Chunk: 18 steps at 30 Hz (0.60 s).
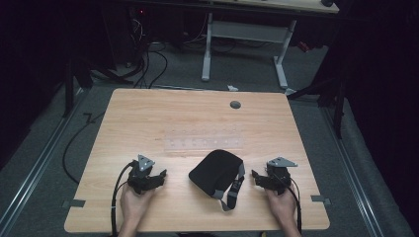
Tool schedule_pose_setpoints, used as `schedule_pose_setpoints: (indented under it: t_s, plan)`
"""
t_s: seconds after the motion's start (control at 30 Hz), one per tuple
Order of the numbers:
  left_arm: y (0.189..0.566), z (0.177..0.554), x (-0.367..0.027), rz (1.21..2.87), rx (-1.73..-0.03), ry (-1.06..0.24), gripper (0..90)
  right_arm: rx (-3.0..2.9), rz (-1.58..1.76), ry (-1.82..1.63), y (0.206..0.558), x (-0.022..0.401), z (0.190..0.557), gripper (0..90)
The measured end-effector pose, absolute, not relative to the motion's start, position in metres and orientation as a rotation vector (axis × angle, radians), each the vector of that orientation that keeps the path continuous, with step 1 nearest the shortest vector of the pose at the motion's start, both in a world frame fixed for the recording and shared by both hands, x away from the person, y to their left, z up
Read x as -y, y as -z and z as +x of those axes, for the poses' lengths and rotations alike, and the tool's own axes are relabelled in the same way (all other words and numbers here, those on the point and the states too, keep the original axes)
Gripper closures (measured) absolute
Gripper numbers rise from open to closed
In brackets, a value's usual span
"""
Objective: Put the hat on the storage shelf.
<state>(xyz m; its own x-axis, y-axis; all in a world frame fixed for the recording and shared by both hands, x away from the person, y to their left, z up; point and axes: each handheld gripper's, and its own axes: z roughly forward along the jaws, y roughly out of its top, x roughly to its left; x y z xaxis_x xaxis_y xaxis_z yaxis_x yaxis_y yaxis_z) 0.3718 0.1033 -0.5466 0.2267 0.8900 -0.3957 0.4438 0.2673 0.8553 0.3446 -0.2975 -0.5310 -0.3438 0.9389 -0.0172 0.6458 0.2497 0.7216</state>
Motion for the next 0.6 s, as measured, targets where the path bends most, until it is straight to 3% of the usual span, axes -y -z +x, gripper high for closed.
schedule_pose_setpoints:
  t_s: [0.6]
  plan:
    - [0.5468,0.3700,-0.1026,1.363,-1.391,-0.485,29.7,-2.074,1.447,-0.872,0.5309,0.2983,0.3401,31.3]
